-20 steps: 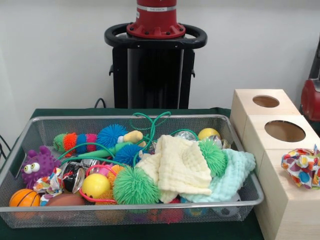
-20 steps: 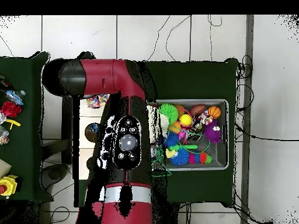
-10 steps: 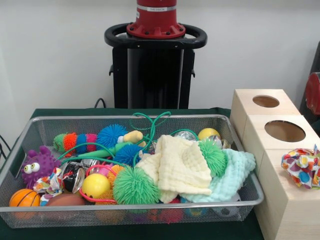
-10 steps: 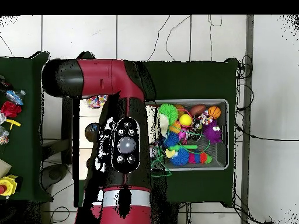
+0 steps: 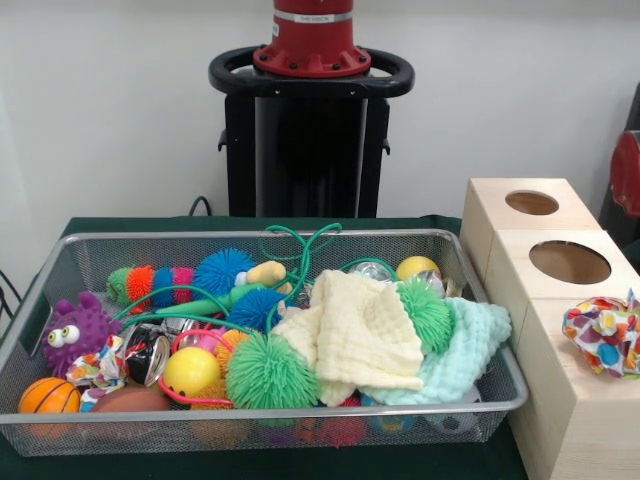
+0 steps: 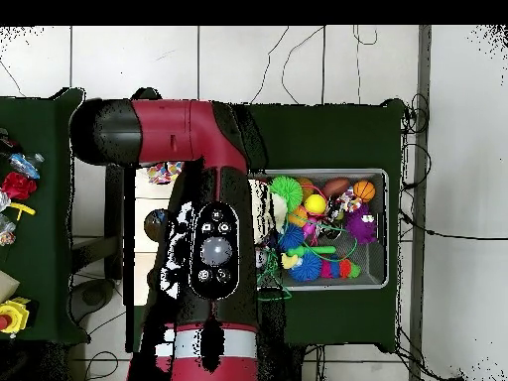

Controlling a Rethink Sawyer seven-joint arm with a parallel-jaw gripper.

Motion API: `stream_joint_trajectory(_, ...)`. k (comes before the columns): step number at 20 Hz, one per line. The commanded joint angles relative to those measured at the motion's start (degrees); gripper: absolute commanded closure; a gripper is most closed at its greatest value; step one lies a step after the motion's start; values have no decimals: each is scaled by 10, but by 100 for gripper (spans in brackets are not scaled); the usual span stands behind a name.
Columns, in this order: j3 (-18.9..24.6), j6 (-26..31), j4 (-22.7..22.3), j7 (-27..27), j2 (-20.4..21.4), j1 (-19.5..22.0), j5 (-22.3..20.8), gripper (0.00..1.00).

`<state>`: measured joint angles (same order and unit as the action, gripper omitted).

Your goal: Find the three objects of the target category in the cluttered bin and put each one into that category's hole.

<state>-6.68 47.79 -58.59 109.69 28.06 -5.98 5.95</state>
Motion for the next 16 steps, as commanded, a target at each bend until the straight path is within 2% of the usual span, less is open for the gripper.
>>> stream_joint_trajectory(1,0,17,-91,77,-2,4,-19,100)
stream_joint_trajectory(11,-2,-2,-123,56,7,6,-36,100)
stream_joint_trajectory(16,-3,19,-122,34,11,9,-45,100)
